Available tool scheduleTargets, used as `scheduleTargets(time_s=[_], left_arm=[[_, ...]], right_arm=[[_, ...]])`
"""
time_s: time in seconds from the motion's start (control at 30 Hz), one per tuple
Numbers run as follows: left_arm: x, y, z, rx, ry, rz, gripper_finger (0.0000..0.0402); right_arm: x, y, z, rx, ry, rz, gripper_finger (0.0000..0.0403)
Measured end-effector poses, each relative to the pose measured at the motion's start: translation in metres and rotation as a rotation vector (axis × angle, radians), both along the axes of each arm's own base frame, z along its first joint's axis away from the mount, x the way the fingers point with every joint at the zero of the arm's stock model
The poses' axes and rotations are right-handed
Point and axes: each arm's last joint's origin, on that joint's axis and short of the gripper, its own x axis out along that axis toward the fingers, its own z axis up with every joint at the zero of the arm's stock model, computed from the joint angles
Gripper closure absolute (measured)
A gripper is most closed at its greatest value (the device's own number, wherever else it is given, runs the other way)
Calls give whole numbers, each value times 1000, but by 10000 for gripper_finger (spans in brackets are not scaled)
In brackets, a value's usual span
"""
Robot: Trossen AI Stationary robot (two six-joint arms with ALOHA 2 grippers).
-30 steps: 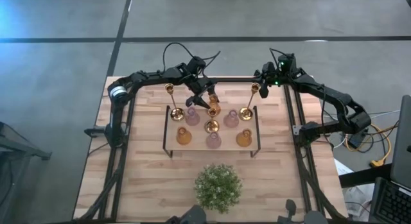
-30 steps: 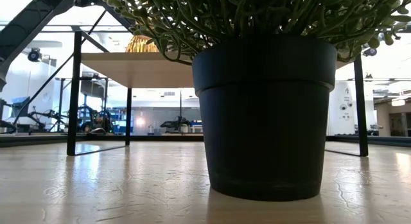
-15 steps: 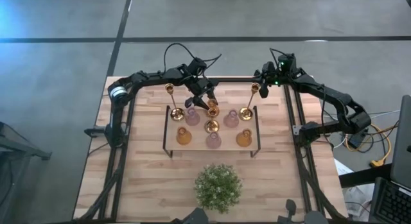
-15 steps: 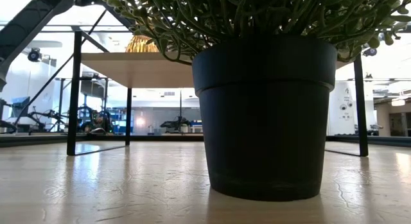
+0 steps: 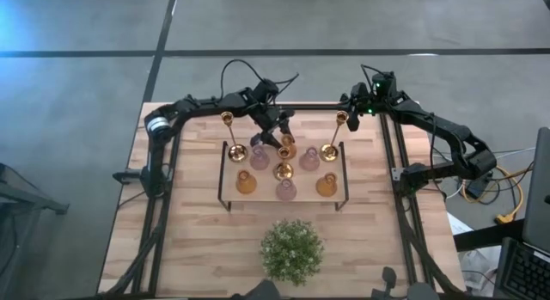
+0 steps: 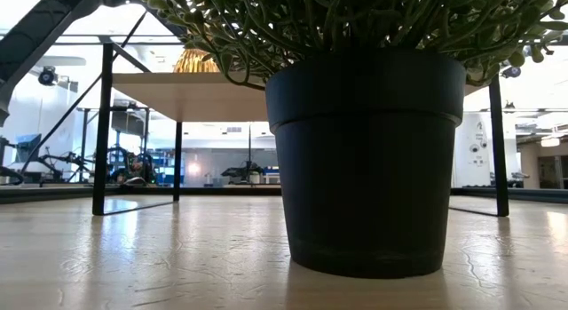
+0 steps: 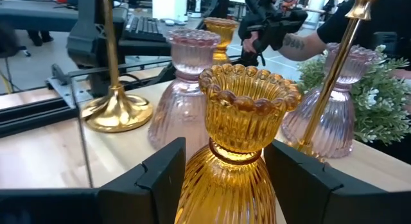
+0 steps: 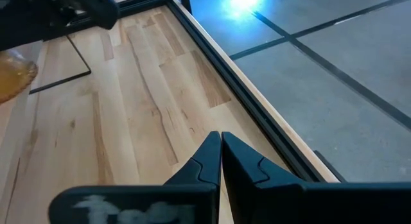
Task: Pick & Place candle stick holders
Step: Put the yellow vase on the shelf
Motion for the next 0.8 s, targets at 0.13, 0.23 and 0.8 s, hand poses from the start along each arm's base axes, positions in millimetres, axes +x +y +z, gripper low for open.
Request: scheduleTargets(time_s=[0.13, 0.23, 0.8], left_arm=[[-4, 7, 0, -10, 1, 11, 190], [-6, 9, 0, -16, 4, 15, 190], [-7, 8, -2, -46, 18, -5, 190]], right_arm=[[0, 0, 0, -1, 0, 1, 394], [0, 0, 0, -2, 1, 1, 394], [0, 0, 0, -2, 1, 1, 394]])
